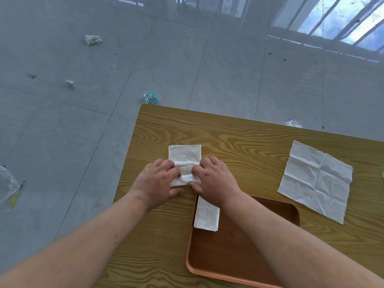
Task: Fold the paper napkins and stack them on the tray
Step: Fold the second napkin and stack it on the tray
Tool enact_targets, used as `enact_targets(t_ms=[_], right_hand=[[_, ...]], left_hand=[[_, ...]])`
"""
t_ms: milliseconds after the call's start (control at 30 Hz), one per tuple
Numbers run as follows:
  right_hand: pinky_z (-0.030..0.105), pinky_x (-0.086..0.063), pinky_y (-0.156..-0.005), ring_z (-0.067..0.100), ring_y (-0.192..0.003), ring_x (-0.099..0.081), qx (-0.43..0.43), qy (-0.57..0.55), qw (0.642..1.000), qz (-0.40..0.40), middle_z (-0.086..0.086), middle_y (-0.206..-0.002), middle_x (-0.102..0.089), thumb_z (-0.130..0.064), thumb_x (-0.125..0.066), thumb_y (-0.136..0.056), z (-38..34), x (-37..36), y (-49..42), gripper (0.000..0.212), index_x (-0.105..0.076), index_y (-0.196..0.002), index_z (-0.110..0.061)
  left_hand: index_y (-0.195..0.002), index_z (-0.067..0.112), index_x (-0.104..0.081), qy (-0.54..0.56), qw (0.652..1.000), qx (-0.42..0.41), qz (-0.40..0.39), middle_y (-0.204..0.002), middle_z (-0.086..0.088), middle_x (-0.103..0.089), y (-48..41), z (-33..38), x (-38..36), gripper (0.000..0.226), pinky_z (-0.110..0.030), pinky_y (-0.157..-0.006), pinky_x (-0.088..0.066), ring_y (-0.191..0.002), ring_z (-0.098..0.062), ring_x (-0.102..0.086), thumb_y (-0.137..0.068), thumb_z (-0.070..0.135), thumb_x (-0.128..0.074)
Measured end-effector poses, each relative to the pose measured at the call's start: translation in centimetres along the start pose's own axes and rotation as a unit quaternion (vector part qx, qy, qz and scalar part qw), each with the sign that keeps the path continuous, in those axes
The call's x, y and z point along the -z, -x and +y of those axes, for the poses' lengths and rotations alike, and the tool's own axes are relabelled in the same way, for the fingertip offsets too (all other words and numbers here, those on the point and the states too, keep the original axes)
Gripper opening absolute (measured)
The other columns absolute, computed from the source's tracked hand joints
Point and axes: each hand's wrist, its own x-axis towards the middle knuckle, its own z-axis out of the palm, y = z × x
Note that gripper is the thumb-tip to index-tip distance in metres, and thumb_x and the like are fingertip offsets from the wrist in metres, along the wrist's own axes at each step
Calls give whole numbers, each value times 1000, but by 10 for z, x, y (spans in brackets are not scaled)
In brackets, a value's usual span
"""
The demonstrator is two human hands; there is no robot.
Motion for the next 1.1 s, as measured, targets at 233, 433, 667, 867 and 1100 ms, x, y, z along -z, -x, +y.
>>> enact_targets(t_ms=[233, 433, 667, 867, 1100], right_hand=[[42, -43, -101, 27, -114, -47, 4, 37, 999, 18, 4, -118, -55, -56, -59, -89, -8, -1, -1, 42, -62, -113, -21], [46, -40, -107, 31, -123, -43, -19, 28, 999, 25, 7, -127, -54, -33, -63, -86, -11, 0, 0, 25, -68, -107, -21], [39, -42, -102, 21, -114, -49, -16, -84, 996, 25, -5, -113, -63, -34, -56, -93, -3, 9, -2, 20, -69, -104, -22], [36, -44, -90, 19, -96, -50, -78, -161, 984, 6, -6, -95, -63, -35, -57, -96, 3, 17, -9, 15, -66, -100, -23], [40, -51, -72, 22, -86, -58, -194, -275, 941, -18, -1, -85, -64, -39, -60, -95, 14, 16, -20, 27, -64, -83, -15]], left_hand=[[-109, 28, -69, -10, 1000, 14, 22, -113, 9, -61, -4, 6, 2, 24, -37, -96, -45, -110, -16, -52, -95, 43, -57], [-104, 27, -66, 22, 998, 30, 53, -106, 11, -67, -3, 6, 8, 21, -35, -93, -45, -104, -15, -57, -92, 43, -57], [-123, 32, -58, 56, 997, 57, 11, -119, 14, -63, -6, 2, 12, 41, -35, -103, -45, -116, -13, -54, -85, 45, -69], [-104, 38, -57, 212, 961, 172, 37, -75, 16, -63, -16, 0, 15, 17, -22, -55, -43, -67, -3, -59, -90, 38, -66], [-106, 40, -58, 302, 918, 257, 29, -87, 15, -66, -31, -7, 10, 25, -27, -63, -48, -79, -4, -62, -87, 49, -72]])
